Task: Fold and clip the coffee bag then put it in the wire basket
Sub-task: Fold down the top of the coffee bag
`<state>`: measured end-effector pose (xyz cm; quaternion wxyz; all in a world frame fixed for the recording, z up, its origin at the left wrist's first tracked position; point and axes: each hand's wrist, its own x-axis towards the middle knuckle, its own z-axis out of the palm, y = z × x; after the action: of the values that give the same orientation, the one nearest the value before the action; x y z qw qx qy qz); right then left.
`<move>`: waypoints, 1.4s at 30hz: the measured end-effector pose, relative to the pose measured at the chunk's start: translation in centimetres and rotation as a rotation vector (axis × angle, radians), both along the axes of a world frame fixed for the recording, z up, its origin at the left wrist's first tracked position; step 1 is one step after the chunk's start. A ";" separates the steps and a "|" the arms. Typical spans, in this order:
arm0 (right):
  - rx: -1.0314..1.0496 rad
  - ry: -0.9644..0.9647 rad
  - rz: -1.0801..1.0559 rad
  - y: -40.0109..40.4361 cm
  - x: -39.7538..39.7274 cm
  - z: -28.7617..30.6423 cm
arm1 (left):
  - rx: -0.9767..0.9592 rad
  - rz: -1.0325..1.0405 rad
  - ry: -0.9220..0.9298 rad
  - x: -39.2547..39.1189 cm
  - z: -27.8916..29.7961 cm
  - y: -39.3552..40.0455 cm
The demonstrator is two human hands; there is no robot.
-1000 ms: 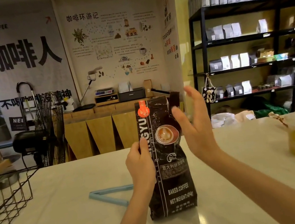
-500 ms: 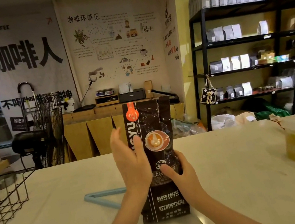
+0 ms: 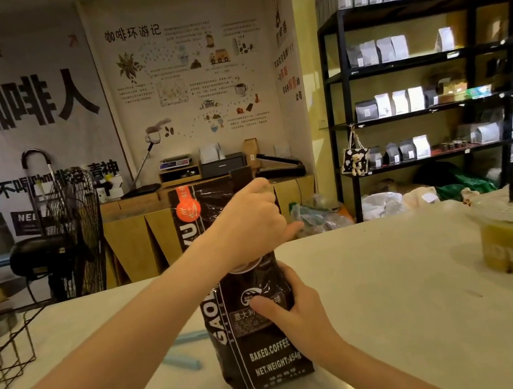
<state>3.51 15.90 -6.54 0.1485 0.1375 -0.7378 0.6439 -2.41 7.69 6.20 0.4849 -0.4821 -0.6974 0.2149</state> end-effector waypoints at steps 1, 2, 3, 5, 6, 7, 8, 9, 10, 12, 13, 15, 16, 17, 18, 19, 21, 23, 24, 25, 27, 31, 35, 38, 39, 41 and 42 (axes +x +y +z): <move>0.010 0.019 0.000 -0.1 0.0 0.1 | 0.038 0.005 0.010 0.0 0.1 -0.4; 0.018 0.043 -0.002 -0.2 0.1 0.3 | 0.085 0.010 0.028 0.0 0.3 -0.8; 0.021 0.067 -0.007 -0.3 0.2 0.4 | 0.137 0.015 0.057 0.0 0.6 -1.2; 0.026 0.108 -0.027 -0.5 0.3 0.4 | 0.223 0.022 0.114 0.0 0.8 -1.8; 0.024 0.124 -0.035 -0.7 0.3 0.1 | 0.244 0.028 0.131 0.0 0.6 -1.9; 0.020 0.133 -0.042 -0.8 0.3 -0.1 | 0.254 0.031 0.135 0.1 0.4 -1.8; 0.012 0.131 -0.049 -1.0 0.3 -0.3 | 0.260 0.030 0.129 0.2 0.1 -1.7; 0.004 0.120 -0.050 -1.0 0.2 -0.5 | 0.262 0.027 0.123 0.2 0.0 -1.5; -0.006 0.109 -0.040 -0.9 0.2 -0.7 | 0.264 0.022 0.123 0.1 0.0 -1.3; -0.024 0.080 -0.005 -0.6 0.1 -1.1 | 0.278 0.008 0.111 -0.1 0.1 -1.5; -0.025 0.055 0.020 -0.4 0.1 -1.4 | 0.295 -0.002 0.099 -0.2 0.2 -1.7; 0.012 -0.007 0.056 -0.2 0.2 -2.1 | 0.343 -0.002 0.079 -0.4 0.5 -2.3; 0.044 -0.033 0.066 -0.2 0.1 -2.5 | 0.362 0.013 0.068 -0.5 0.6 -2.6; 0.065 -0.051 0.080 -0.3 0.1 -2.8 | 0.370 0.033 0.058 -0.6 0.7 -2.8; 0.075 -0.061 0.097 -0.4 0.1 -3.0 | 0.374 0.050 0.050 -0.6 0.6 -3.0; 0.077 -0.068 0.113 -0.5 0.2 -3.1 | 0.377 0.064 0.046 -0.6 0.5 -3.1; 0.084 -0.085 0.146 -0.7 0.4 -3.2 | 0.369 0.090 0.054 -0.6 0.3 -3.3; 0.087 -0.091 0.175 -0.9 0.7 -3.4 | 0.350 0.106 0.059 -0.3 0.1 -3.6; 0.088 -0.089 0.182 -1.0 0.7 -3.5 | 0.345 0.103 0.065 -0.2 0.1 -3.7; 0.087 -0.091 0.190 -1.0 0.7 -3.5 | 0.336 0.103 0.071 0.0 0.2 -3.8; 0.090 -0.106 0.209 -1.0 0.8 -3.5 | 0.309 0.100 0.072 0.3 0.3 -3.6; 0.118 -0.079 0.222 -0.4 0.9 -3.0 | 0.227 0.074 0.081 0.8 0.4 -3.0; 0.049 -0.024 0.215 -0.3 0.3 -0.5 | 0.218 0.053 0.092 1.4 -0.4 -3.0; -0.031 0.027 0.199 -0.9 -0.2 2.1 | 0.358 -0.007 0.031 2.8 -1.1 -2.8; -0.054 0.047 0.183 -1.0 -0.3 2.9 | 0.434 -0.029 0.014 3.4 -1.4 -3.1; -0.064 0.093 0.154 -0.7 -0.5 4.5 | 0.655 -0.030 -0.023 4.2 -2.5 -4.2; -0.063 0.112 0.150 -0.5 -0.6 5.2 | 0.795 -0.018 -0.078 4.6 -3.3 -4.9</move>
<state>2.95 15.39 -1.30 0.1452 0.2231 -0.6955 0.6674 2.15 2.77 2.91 0.6088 -0.2708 -0.7397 -0.0942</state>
